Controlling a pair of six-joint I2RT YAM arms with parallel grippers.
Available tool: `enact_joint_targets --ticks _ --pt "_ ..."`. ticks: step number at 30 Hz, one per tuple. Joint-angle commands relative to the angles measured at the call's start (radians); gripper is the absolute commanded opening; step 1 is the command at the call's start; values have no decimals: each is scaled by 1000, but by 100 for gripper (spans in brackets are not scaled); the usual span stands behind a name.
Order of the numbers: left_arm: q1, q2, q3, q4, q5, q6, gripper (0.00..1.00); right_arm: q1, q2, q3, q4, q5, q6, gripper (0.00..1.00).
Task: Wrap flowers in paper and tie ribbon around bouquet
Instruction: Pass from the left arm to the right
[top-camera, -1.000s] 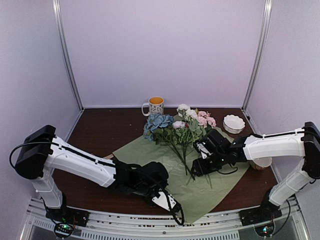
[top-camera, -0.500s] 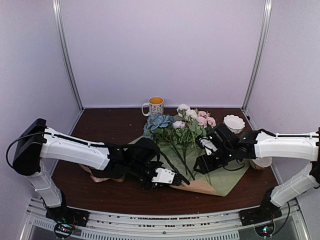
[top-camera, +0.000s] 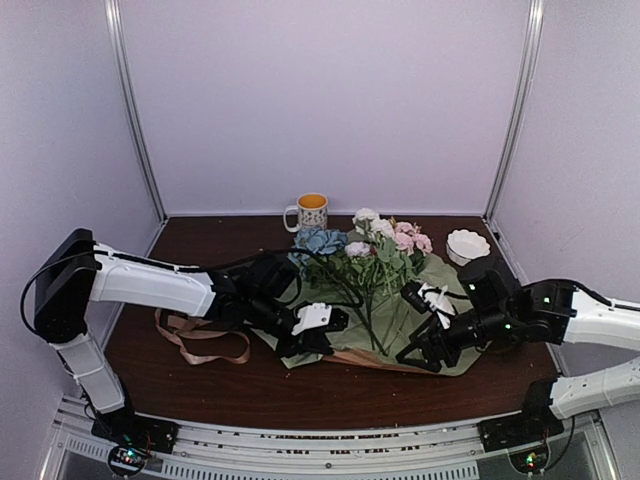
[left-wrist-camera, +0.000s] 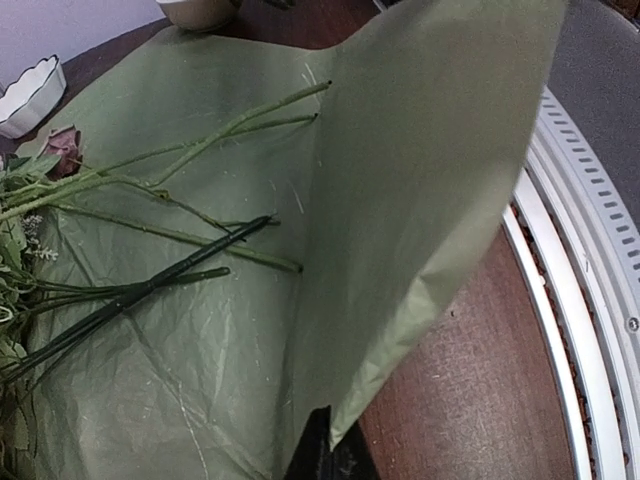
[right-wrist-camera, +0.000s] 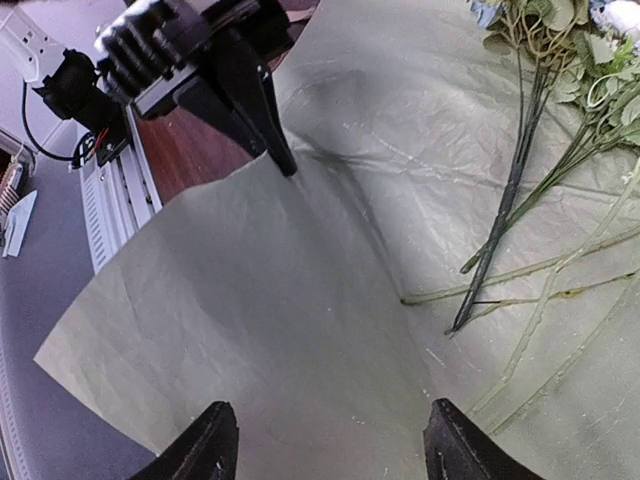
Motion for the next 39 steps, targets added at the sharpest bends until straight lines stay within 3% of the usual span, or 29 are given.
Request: enact_joint_targets --ticks 1,8,14,19,25,29,30,34,35,37,39 --pt "15 26 25 14 79 -28 0 21 -15 -26 2 -30 -17 66" --pt "37 47 36 0 100 -33 0 30 -40 -110 78 -12 151 68" --pt "43 59 33 -9 103 -33 0 43 -199 -125 14 47 239 69" --pt "45 63 36 -10 105 -34 0 84 -248 -213 87 62 326 68" --pt "46 67 42 -21 109 -30 0 118 -131 -172 107 225 226 72" --pt "47 68 46 -27 113 -27 0 124 -55 -169 162 191 190 71" --pt "47 70 48 -28 113 -26 0 125 -43 -176 177 181 188 63" --pt "51 69 54 -40 119 -26 0 125 -29 -172 162 147 162 6" --pt "53 65 56 -45 122 -26 0 125 -35 -169 154 149 156 0" --pt "56 48 65 -67 125 -25 4 125 -45 -175 138 164 150 0" --pt "61 21 83 -106 133 -20 27 124 -40 -178 121 177 154 0"
